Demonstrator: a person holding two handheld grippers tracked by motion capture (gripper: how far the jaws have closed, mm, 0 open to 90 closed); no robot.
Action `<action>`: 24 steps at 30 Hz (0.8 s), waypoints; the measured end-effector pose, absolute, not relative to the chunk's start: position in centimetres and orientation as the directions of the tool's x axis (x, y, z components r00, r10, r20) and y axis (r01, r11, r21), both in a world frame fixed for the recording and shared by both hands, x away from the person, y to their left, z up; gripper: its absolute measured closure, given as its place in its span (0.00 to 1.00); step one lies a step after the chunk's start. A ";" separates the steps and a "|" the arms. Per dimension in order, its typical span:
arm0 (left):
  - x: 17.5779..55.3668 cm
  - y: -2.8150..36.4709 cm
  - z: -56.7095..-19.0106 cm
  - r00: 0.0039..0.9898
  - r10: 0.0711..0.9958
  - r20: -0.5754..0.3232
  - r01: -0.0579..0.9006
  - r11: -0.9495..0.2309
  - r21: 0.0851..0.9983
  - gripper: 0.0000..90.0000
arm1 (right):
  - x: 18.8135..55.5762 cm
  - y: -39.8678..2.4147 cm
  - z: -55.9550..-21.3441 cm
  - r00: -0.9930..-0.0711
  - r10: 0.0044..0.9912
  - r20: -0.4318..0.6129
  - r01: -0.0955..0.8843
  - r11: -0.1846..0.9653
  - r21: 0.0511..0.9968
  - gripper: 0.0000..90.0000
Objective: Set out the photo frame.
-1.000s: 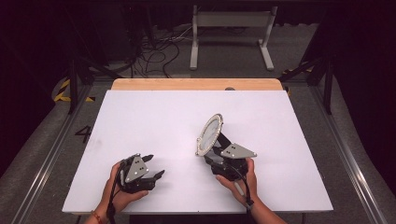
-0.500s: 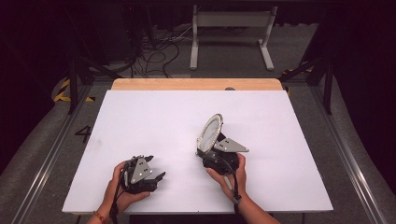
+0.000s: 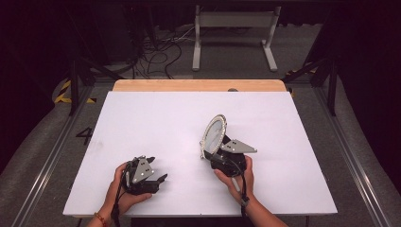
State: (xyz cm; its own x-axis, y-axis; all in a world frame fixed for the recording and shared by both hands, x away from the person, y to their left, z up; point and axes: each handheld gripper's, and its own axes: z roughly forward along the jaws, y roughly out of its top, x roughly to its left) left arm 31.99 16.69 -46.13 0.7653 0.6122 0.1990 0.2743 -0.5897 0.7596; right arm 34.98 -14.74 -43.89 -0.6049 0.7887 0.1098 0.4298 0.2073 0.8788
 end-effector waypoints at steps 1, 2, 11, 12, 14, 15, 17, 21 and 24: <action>32.0 16.7 -46.1 0.767 0.610 0.199 0.272 -0.591 0.760 0.30 | 34.9 -14.9 -43.9 -0.609 0.785 0.112 0.427 0.206 0.880 0.69; 32.0 16.6 -46.1 0.768 0.609 0.198 0.274 -0.592 0.758 0.30 | 34.9 -15.0 -43.9 -0.611 0.784 0.112 0.429 0.209 0.879 0.69; 31.9 16.7 -46.0 0.760 0.616 0.206 0.272 -0.589 0.761 0.29 | 34.5 -15.1 -44.2 -0.593 0.801 0.084 0.413 0.213 0.886 0.59; 31.9 16.7 -45.9 0.758 0.618 0.207 0.270 -0.586 0.764 0.29 | 34.6 -15.1 -44.2 -0.583 0.808 0.089 0.415 0.202 0.887 0.58; 31.8 16.7 -45.8 0.761 0.616 0.205 0.266 -0.584 0.767 0.29 | 34.9 -14.9 -44.4 -0.570 0.816 0.096 0.421 0.189 0.887 0.56; 31.8 16.7 -45.8 0.760 0.616 0.206 0.266 -0.585 0.767 0.29 | 34.9 -14.7 -44.5 -0.566 0.819 0.095 0.419 0.187 0.888 0.56; 31.9 16.7 -45.8 0.758 0.621 0.202 0.269 -0.579 0.770 0.29 | 35.0 -14.4 -44.5 -0.560 0.826 0.062 0.403 0.206 0.892 0.58; 31.8 16.8 -45.8 0.758 0.621 0.201 0.268 -0.576 0.772 0.28 | 35.1 -14.2 -44.4 -0.564 0.823 0.067 0.386 0.191 0.902 0.65; 31.6 17.0 -45.6 0.754 0.624 0.205 0.255 -0.566 0.784 0.28 | 35.1 -14.1 -44.3 -0.563 0.824 0.055 0.384 0.202 0.901 0.66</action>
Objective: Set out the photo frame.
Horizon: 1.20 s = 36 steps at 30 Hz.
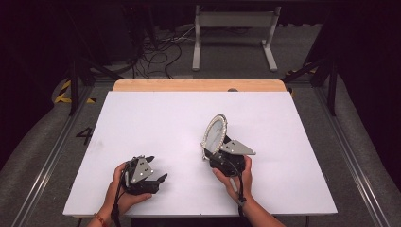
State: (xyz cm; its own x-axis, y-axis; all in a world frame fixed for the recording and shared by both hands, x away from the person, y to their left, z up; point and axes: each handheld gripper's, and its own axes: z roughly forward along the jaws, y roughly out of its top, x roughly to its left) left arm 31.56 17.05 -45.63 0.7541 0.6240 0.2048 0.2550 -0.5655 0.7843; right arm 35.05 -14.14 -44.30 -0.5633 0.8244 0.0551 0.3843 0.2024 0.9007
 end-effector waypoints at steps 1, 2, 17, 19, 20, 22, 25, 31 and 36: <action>31.5 17.3 -45.5 0.754 0.630 0.188 0.256 -0.545 0.798 0.28 | 35.0 -14.2 -44.2 -0.567 0.822 0.051 0.385 0.210 0.899 0.67; 31.6 17.5 -45.4 0.753 0.633 0.180 0.260 -0.537 0.802 0.28 | 35.1 -14.4 -44.2 -0.570 0.820 0.059 0.389 0.206 0.898 0.70; 32.5 16.6 -44.3 0.747 0.644 0.166 0.247 -0.500 0.830 0.26 | 35.2 -17.5 -43.5 -0.668 0.735 0.113 0.433 0.261 0.863 0.77; 33.1 16.1 -44.0 0.762 0.632 0.145 0.245 -0.489 0.837 0.26 | 35.1 -18.0 -43.5 -0.678 0.725 0.120 0.439 0.268 0.857 0.78; 33.4 15.8 -43.8 0.768 0.626 0.138 0.244 -0.485 0.840 0.26 | 35.0 -18.1 -43.4 -0.682 0.722 0.117 0.438 0.276 0.856 0.77; 34.2 15.2 -43.3 0.795 0.594 0.122 0.227 -0.479 0.848 0.26 | 34.8 -18.3 -43.3 -0.678 0.726 0.115 0.438 0.275 0.856 0.73; 35.4 14.4 -42.6 0.803 0.583 0.126 0.208 -0.472 0.857 0.26 | 34.5 -18.7 -42.9 -0.675 0.731 0.100 0.424 0.273 0.863 0.72; 38.3 12.4 -42.2 0.825 0.563 0.046 0.237 -0.420 0.876 0.23 | 34.3 -18.5 -42.9 -0.682 0.728 0.077 0.399 0.282 0.873 0.79; 40.0 10.6 -42.8 0.857 0.515 -0.019 0.273 -0.422 0.865 0.21 | 34.5 -18.9 -42.9 -0.690 0.715 0.114 0.418 0.265 0.869 0.80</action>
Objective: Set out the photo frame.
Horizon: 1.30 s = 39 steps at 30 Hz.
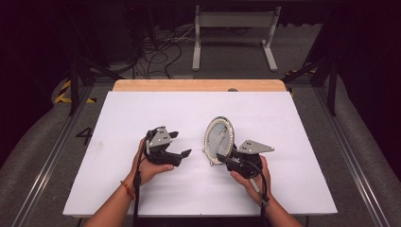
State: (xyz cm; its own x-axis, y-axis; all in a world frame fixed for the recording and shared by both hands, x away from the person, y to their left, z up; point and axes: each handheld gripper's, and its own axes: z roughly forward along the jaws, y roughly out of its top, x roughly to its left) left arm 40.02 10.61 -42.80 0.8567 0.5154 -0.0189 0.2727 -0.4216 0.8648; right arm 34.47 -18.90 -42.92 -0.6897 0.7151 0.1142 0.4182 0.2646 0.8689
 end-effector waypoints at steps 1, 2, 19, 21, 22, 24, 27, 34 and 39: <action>40.2 10.3 -42.8 0.859 0.512 -0.011 0.268 -0.430 0.862 0.20 | 34.5 -19.1 -42.9 -0.693 0.711 0.116 0.421 0.268 0.867 0.81; 40.4 9.8 -42.9 0.864 0.503 -0.008 0.263 -0.437 0.860 0.20 | 34.6 -19.2 -42.9 -0.698 0.706 0.120 0.422 0.270 0.865 0.82; 43.5 5.5 -44.4 0.909 0.416 0.000 0.227 -0.495 0.838 0.21 | 36.2 -20.5 -42.0 -0.763 0.624 0.165 0.455 0.337 0.824 0.84; 43.6 5.3 -44.7 0.913 0.407 -0.002 0.226 -0.502 0.835 0.22 | 36.3 -20.5 -42.0 -0.762 0.626 0.167 0.457 0.336 0.824 0.84; 43.7 5.2 -44.8 0.913 0.408 -0.001 0.226 -0.504 0.834 0.22 | 36.2 -20.4 -42.0 -0.759 0.630 0.168 0.458 0.332 0.824 0.83; 43.8 5.1 -44.9 0.916 0.400 -0.010 0.226 -0.497 0.838 0.22 | 36.0 -20.3 -42.0 -0.757 0.636 0.148 0.444 0.336 0.831 0.76; 44.0 5.1 -45.2 0.923 0.383 -0.021 0.226 -0.498 0.837 0.22 | 35.3 -20.5 -41.9 -0.727 0.679 0.104 0.420 0.319 0.849 0.69; 44.1 4.9 -45.4 0.931 0.365 -0.023 0.218 -0.502 0.837 0.23 | 32.7 -20.9 -42.0 -0.701 0.713 0.027 0.364 0.325 0.873 0.77; 43.8 4.4 -45.4 0.930 0.363 -0.062 0.248 -0.492 0.835 0.24 | 32.5 -21.6 -42.4 -0.688 0.724 0.057 0.361 0.273 0.892 0.83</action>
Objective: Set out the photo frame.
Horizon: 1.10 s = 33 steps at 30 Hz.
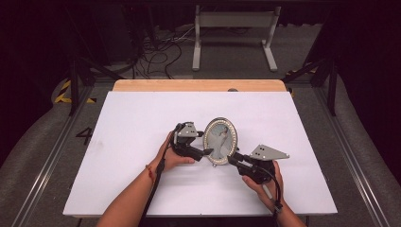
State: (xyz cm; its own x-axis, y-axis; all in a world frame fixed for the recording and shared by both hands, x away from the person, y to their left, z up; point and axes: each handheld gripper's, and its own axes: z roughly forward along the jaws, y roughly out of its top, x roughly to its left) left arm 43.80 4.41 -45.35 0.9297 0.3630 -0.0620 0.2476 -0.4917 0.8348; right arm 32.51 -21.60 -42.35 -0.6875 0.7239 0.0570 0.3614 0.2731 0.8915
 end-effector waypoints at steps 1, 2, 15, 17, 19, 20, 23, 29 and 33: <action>43.5 4.2 -45.3 0.931 0.359 -0.068 0.252 -0.497 0.830 0.25 | 32.5 -21.5 -42.3 -0.686 0.726 0.051 0.358 0.275 0.892 0.83; 43.4 4.1 -45.3 0.934 0.351 -0.065 0.247 -0.503 0.828 0.26 | 32.5 -21.5 -42.4 -0.683 0.728 0.051 0.355 0.270 0.895 0.83; 42.1 5.1 -44.9 0.929 0.365 -0.051 0.253 -0.529 0.810 0.34 | 33.2 -21.7 -42.5 -0.680 0.725 0.107 0.380 0.223 0.898 0.83; 41.8 5.4 -44.8 0.927 0.372 -0.046 0.256 -0.539 0.802 0.34 | 33.5 -21.8 -42.6 -0.679 0.724 0.120 0.384 0.211 0.899 0.83; 41.5 5.6 -44.7 0.927 0.373 -0.040 0.255 -0.550 0.795 0.34 | 33.8 -21.8 -42.5 -0.681 0.720 0.132 0.389 0.204 0.899 0.83; 41.2 5.8 -44.7 0.926 0.375 -0.032 0.251 -0.552 0.795 0.34 | 33.8 -21.8 -42.5 -0.681 0.720 0.132 0.389 0.204 0.899 0.83; 40.8 6.1 -44.7 0.925 0.379 -0.026 0.250 -0.556 0.793 0.35 | 34.0 -21.8 -42.6 -0.672 0.729 0.132 0.391 0.198 0.899 0.83; 40.7 6.6 -44.2 0.912 0.409 -0.029 0.256 -0.512 0.820 0.31 | 34.0 -21.4 -42.5 -0.665 0.739 0.105 0.373 0.208 0.904 0.82; 40.9 6.7 -43.8 0.896 0.442 -0.032 0.255 -0.455 0.853 0.31 | 33.7 -21.1 -42.6 -0.651 0.755 0.080 0.366 0.220 0.904 0.76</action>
State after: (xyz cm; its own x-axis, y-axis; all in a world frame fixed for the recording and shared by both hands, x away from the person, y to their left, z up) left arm 40.94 6.70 -43.77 0.8964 0.4420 -0.0321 0.2551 -0.4553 0.8530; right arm 33.66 -21.11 -42.63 -0.6510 0.7549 0.0799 0.3662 0.2201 0.9041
